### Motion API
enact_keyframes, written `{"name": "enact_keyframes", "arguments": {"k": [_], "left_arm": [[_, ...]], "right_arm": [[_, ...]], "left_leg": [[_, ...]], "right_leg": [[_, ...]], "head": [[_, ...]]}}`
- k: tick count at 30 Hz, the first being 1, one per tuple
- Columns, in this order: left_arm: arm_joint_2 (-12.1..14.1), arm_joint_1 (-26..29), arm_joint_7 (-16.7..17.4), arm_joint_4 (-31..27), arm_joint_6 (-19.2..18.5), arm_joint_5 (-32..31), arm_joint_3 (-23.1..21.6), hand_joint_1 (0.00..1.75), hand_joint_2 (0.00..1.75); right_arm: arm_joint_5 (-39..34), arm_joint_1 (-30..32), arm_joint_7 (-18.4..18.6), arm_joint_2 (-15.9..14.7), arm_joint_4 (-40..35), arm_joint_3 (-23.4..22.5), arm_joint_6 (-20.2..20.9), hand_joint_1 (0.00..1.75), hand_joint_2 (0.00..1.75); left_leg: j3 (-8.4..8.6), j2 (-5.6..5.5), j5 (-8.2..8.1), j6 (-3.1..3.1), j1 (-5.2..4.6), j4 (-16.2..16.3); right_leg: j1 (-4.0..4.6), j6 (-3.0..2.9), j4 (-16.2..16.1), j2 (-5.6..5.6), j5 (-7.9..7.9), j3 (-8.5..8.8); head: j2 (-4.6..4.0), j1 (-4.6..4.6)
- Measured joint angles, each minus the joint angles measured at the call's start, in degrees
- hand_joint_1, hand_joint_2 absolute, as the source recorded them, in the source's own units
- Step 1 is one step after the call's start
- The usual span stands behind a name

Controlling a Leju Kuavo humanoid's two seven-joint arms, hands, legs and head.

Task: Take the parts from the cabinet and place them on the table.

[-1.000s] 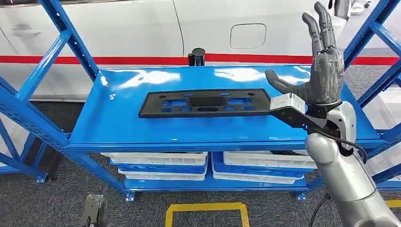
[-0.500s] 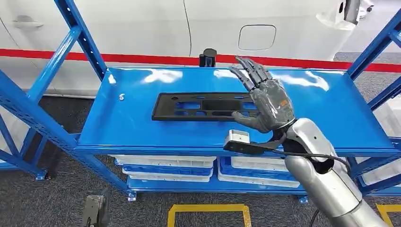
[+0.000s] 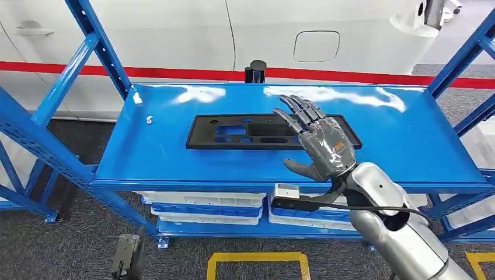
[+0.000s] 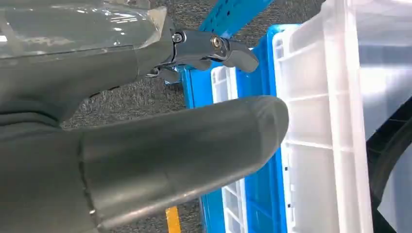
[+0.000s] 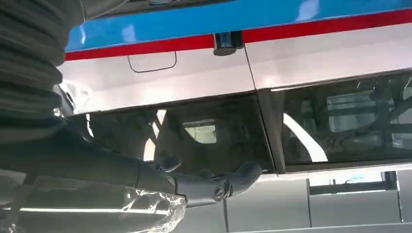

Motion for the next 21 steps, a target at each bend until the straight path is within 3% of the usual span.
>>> {"name": "enact_keyframes", "arguments": {"k": [5, 6, 7, 8, 9, 11, 12, 13, 14, 15, 17, 18, 19, 20, 21], "left_arm": [[-0.4, -0.1, 0.2, 0.0, 0.0, -0.3, 0.0, 0.00, 0.00], [-0.4, -0.2, 0.2, 0.0, 0.0, -0.3, 0.0, 0.00, 0.00], [-0.4, -0.2, 0.3, 0.0, 0.0, -0.4, -0.1, 0.00, 0.00], [-0.4, -0.3, 0.5, -0.1, 0.0, -0.5, -0.1, 0.00, 0.00], [-0.8, -0.3, 0.5, -0.1, 0.0, -0.5, -0.1, 0.00, 0.00], [-0.8, -0.6, 1.1, -0.1, 0.0, -0.9, -0.1, 0.00, 0.00], [-1.0, -0.6, 1.1, -0.1, 0.0, -1.0, -0.1, 0.00, 0.00], [-1.1, -0.6, 1.2, -0.1, 0.1, -1.0, -0.1, 0.00, 0.00], [-1.2, -0.6, 1.3, -0.1, 0.2, -1.1, -0.1, 0.00, 0.00], [-1.3, -0.6, 1.6, -0.1, 0.4, -1.2, -0.1, 0.00, 0.00], [-1.5, -0.6, 2.0, -0.1, 0.7, -1.4, -0.1, 0.00, 0.00], [-1.5, -0.6, 2.0, -0.1, 0.8, -1.4, -0.1, 0.00, 0.00], [-1.2, -0.6, 2.0, -0.1, 0.9, -1.5, 0.0, 0.00, 0.00], [-1.2, -0.6, 1.9, -0.2, 0.8, -1.5, 0.0, 0.00, 0.00], [-1.2, -0.6, 1.9, -0.2, 0.8, -1.5, 0.0, 0.00, 0.00]], "right_arm": [[0.0, 0.5, 0.0, -0.9, -0.6, 0.0, 0.0, 0.00, 1.75], [0.0, 0.5, 0.0, -1.0, -0.7, 0.0, 0.0, 0.00, 1.75], [0.0, 0.6, 0.1, -1.0, -0.9, 0.0, 0.0, 0.00, 1.75], [0.0, 0.8, 0.3, -1.1, -1.3, -0.2, -0.1, 0.00, 1.75], [0.0, 0.9, 0.4, -1.3, -1.5, -0.3, -0.1, 0.00, 1.75], [0.0, 1.0, 0.5, -2.0, -1.8, -0.3, -0.3, 0.00, 1.75], [-0.1, 1.7, 0.6, -2.4, -1.9, -0.4, -0.4, 0.00, 1.75], [-0.1, 2.4, 0.6, -2.8, -1.9, -0.4, -0.4, 0.00, 1.75], [-0.1, 3.0, 0.6, -3.1, -1.9, -0.4, -0.5, 0.00, 1.75], [-0.1, 3.5, 0.6, -3.3, -2.1, -0.5, -0.6, 0.00, 1.75], [0.0, 3.8, 0.6, -3.6, -2.6, -0.8, -0.7, 0.00, 1.75], [0.1, 3.9, 0.5, -3.6, -2.7, -0.8, -0.7, 0.00, 1.75], [0.1, 4.0, 0.5, -3.6, -2.7, -0.7, -0.7, 0.00, 1.75], [0.1, 4.2, 0.5, -3.6, -2.9, -0.9, -0.7, 0.00, 1.75], [0.2, 4.4, 0.5, -3.6, -2.9, -0.9, -0.7, 0.00, 1.75]], "left_leg": [[0.03, 0.01, -0.07, 0.06, -0.03, 0.0], [-0.15, 0.01, -0.55, 0.47, -0.29, 0.3], [0.12, -0.06, -0.59, 1.19, -0.28, -0.3], [1.60, -0.05, 0.12, 1.78, 0.14, -2.2], [2.45, 0.00, 0.52, 2.01, 0.40, -3.3], [2.98, 0.10, 0.66, 2.36, 0.44, -3.7], [3.04, 0.06, 0.58, 2.33, 0.41, -3.7], [3.02, -0.04, 0.49, 2.28, 0.37, -3.6], [3.06, -0.12, 0.36, 2.09, 0.37, -3.5], [3.16, -0.28, 0.20, 1.86, 0.45, -3.4], [3.21, -0.44, -0.53, 0.91, 0.87, -2.4], [2.99, -0.45, -1.12, 0.25, 0.75, -1.5], [2.77, -0.54, -1.66, -0.29, 0.43, -1.0], [2.70, -0.58, -1.81, -0.46, 0.39, -0.7], [2.81, -0.54, -1.77, -0.55, 0.47, -0.8]], "right_leg": [[-0.01, 0.00, 0.0, 0.01, -0.02, -0.19], [-0.68, 0.34, -0.8, 0.00, 0.14, 0.08], [-0.82, 1.04, -1.2, -0.07, 0.27, 0.51], [-0.11, 1.37, -1.8, -0.21, 0.22, 0.86], [-0.40, 1.12, -0.3, -0.12, -0.22, 0.79], [-0.35, 0.04, 7.5, 0.10, -3.47, -3.29], [-0.37, -0.20, 12.4, 0.15, -5.05, -6.38], [-0.36, -0.06, 15.6, 0.19, -5.77, -8.63], [-0.39, 0.35, 16.3, 0.19, -5.37, -9.71], [-0.57, 1.06, 14.4, 0.18, -3.87, -9.44], [-1.14, 2.94, 4.1, 0.16, 1.50, -5.49], [-1.43, 3.24, 0.7, -0.17, 3.35, -4.29], [-1.04, 2.60, 1.3, -0.08, 3.40, -4.09], [-1.08, 1.34, 1.7, 0.12, 3.43, -4.26], [-0.97, 0.88, 1.8, 0.12, 3.32, -4.39]], "head": [[0.00, 0.02], [0.00, 0.02], [0.00, -0.18], [0.00, -0.09], [0.00, 0.11], [0.00, 0.20], [0.00, 0.28], [0.00, 0.24], [0.00, 0.31], [0.00, 0.28], [0.00, 0.28], [0.00, 0.31], [0.00, 0.57], [0.00, 0.44], [0.00, 0.19]]}}
